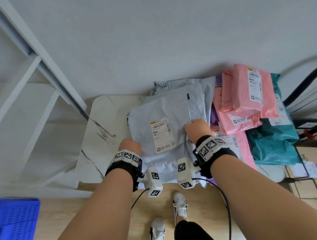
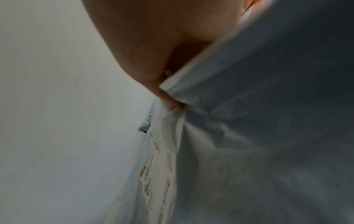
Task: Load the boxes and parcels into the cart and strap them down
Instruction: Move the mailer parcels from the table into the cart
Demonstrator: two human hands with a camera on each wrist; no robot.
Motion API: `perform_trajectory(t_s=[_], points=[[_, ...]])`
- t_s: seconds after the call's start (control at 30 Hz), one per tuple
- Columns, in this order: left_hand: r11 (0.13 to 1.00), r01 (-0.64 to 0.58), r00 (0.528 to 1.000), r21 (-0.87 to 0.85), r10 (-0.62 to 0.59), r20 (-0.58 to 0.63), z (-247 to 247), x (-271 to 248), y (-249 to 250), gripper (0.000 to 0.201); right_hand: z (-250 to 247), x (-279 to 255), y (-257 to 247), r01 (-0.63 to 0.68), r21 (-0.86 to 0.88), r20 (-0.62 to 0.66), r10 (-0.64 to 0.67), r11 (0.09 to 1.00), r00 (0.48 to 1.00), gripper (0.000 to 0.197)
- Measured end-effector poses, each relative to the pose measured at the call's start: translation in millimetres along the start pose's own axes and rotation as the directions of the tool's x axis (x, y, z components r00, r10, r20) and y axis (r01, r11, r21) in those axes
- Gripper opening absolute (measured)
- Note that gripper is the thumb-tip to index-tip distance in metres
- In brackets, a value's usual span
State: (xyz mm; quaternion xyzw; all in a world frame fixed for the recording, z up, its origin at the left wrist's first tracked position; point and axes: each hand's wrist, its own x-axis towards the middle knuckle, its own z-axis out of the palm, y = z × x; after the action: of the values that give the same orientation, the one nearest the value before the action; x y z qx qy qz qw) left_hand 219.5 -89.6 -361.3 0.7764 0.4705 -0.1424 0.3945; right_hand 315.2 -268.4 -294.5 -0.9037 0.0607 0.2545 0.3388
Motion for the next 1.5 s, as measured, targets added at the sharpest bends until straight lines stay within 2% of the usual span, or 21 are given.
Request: perform_trajectory(t_s=[0.07, 0.13, 0.2, 0.3, 0.43, 0.53, 0.67, 0.73, 0.83, 1.0, 1.2, 1.37, 1.5], points=[[0.998, -0.007, 0.997, -0.068, 0.002, -0.076, -7.7, -8.7, 1.5, 0.036, -2.1, -10.7, -4.4, 0.002, 0.014, -0.011, -0.002, 1.000, 1.000, 0.033], [0.987, -0.038, 0.990, -0.158, 0.015, -0.142, -15.4, -20.9, 4.4, 0.030, -0.9, -21.1, -5.0, 0.070, -0.060, 0.005, -0.069, 0.996, 0.998, 0.037], [0.971, -0.074, 0.978, -0.227, 0.027, -0.205, -22.4, -32.5, 7.7, 0.031, 1.9, -27.6, -5.2, 0.037, 0.028, 0.021, -0.038, 0.999, 0.999, 0.032], [0.934, -0.147, 0.958, -0.326, 0.052, -0.282, -31.6, -48.3, 15.4, 0.032, 1.5, -36.1, -1.2, 0.079, 0.086, -0.060, -0.074, 0.993, 0.995, 0.022], [0.838, -0.222, 0.961, -0.498, 0.103, -0.255, -29.5, -70.5, 30.2, 0.019, -13.7, -57.5, 13.3, 0.091, 0.158, -0.134, -0.070, 0.983, 0.989, 0.025], [0.806, -0.295, 0.953, -0.512, 0.210, -0.219, -17.6, -94.3, 43.4, 0.024, -29.3, -70.9, 30.1, 0.105, 0.243, -0.233, -0.047, 0.964, 0.971, 0.027], [0.754, -0.343, 0.938, -0.561, 0.304, -0.165, 2.3, -122.9, 67.7, 0.036, -56.3, -81.9, 65.1, 0.119, 0.262, -0.354, -0.020, 0.958, 0.935, 0.024], [0.754, -0.364, 0.926, -0.548, 0.357, -0.123, 14.5, -135.2, 78.7, 0.037, -71.6, -82.9, 85.6, 0.104, 0.256, -0.404, 0.009, 0.961, 0.915, 0.018], [0.753, -0.378, 0.908, -0.538, 0.416, -0.055, 37.9, -155.0, 93.9, 0.034, -93.3, -88.8, 115.1, 0.072, 0.278, -0.444, 0.061, 0.958, 0.894, 0.021], [0.781, -0.417, 0.871, -0.464, 0.489, 0.040, 98.0, -198.3, 126.4, 0.034, -136.4, -100.6, 180.7, -0.013, 0.305, -0.479, 0.166, 0.952, 0.862, 0.010], [0.811, -0.525, 0.806, -0.258, 0.571, 0.156, 188.6, -262.0, 166.0, 0.025, -209.4, -123.4, 286.8, -0.065, 0.488, -0.527, 0.354, 0.870, 0.773, 0.044], [0.735, -0.673, 0.697, -0.080, 0.667, 0.264, 266.8, -314.4, 193.1, 0.030, -271.7, -139.3, 366.2, -0.159, 0.457, -0.617, 0.441, 0.875, 0.652, 0.057], [0.634, -0.770, 0.612, 0.078, 0.697, 0.375, 320.2, -352.1, 203.6, 0.027, -307.5, -148.0, 417.0, -0.161, 0.387, -0.632, 0.389, 0.908, 0.670, 0.042]])
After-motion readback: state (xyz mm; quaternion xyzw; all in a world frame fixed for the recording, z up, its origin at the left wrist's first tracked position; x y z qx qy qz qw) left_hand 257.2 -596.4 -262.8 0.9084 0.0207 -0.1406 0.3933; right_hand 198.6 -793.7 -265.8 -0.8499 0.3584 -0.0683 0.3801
